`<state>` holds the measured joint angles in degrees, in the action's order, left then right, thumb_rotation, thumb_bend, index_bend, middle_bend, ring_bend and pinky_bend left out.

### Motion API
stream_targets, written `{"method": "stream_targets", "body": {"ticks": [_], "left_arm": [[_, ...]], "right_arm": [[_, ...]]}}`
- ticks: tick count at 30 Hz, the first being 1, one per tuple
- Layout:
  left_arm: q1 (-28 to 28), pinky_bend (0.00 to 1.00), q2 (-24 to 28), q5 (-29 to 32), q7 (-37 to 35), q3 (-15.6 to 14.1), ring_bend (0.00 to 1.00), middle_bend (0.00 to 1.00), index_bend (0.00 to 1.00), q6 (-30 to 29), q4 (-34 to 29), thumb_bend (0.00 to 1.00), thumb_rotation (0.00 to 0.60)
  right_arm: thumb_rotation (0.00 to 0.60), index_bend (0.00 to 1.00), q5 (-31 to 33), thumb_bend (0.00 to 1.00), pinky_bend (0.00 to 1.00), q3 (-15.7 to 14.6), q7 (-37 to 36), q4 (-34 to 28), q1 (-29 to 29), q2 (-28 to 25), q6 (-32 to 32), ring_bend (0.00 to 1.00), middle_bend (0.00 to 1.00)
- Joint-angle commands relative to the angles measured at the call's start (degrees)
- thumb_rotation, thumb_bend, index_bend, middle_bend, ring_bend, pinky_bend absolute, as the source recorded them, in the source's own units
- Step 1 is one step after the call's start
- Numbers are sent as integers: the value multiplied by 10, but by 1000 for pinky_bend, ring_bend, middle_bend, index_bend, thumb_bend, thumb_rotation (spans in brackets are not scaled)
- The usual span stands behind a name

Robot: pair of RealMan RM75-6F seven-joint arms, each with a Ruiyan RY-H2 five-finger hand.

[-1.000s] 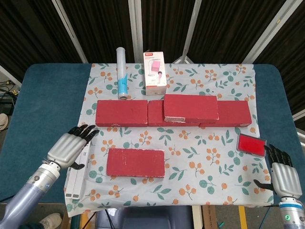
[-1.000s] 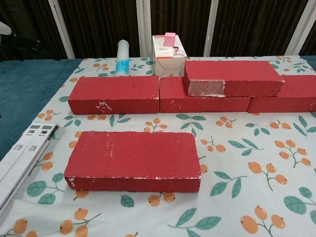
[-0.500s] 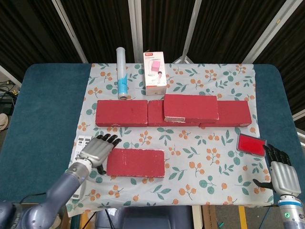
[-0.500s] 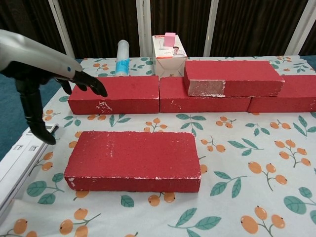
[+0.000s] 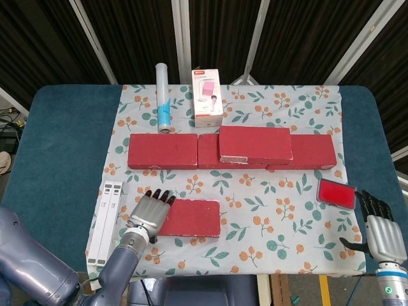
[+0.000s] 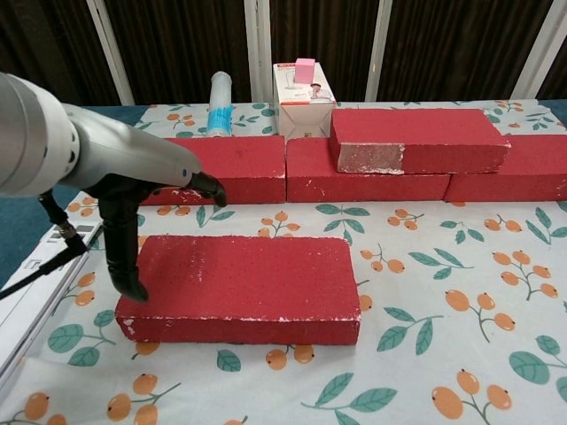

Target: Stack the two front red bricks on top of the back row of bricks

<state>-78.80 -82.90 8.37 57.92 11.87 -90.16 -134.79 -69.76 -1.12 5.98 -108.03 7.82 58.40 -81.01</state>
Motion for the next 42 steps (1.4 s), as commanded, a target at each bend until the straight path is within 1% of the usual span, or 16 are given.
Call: {"method": "stream_targets", "body": {"ticks": [1, 5, 12, 16, 18, 22, 26, 42], "left_arm": [[-4, 110, -33, -20, -2, -4, 0, 0, 0, -30, 15, 0, 600], [1, 111, -62, -40, 0, -13, 0, 0, 0, -47, 36, 0, 600], [17, 111, -95, -66, -1, -14, 0, 0, 0, -61, 73, 0, 600], [24, 111, -100, -67, 6, -10, 0, 0, 0, -58, 82, 0, 600], [25, 110, -103, -75, 15, -14, 0, 0, 0, -57, 89, 0, 600], [38, 110, -113, -92, 7, -11, 0, 0, 0, -46, 95, 0, 600], [45, 110, -119, -104, 18, -16, 0, 0, 0, -48, 108, 0, 600], [74, 103, -131, -128, 41, -12, 0, 0, 0, -24, 125, 0, 600]], "right_arm": [[600, 0, -4, 68, 0, 3, -6, 0, -3, -2, 1, 0, 0], [600, 0, -7, 68, 0, 6, -10, 1, -5, -3, 6, 0, 0], [600, 0, -8, 67, 0, 13, -17, 3, -11, -6, 9, 0, 0], [600, 0, -5, 68, 0, 18, -19, 5, -13, -6, 10, 0, 0], [600, 0, -5, 68, 0, 19, -19, 5, -14, -6, 11, 0, 0], [600, 0, -3, 68, 0, 23, -16, 7, -15, -4, 13, 0, 0], [600, 0, -2, 67, 0, 26, -15, 7, -16, -4, 16, 0, 0], [600, 0, -1, 68, 0, 35, -5, 6, -21, 1, 20, 0, 0]]}}
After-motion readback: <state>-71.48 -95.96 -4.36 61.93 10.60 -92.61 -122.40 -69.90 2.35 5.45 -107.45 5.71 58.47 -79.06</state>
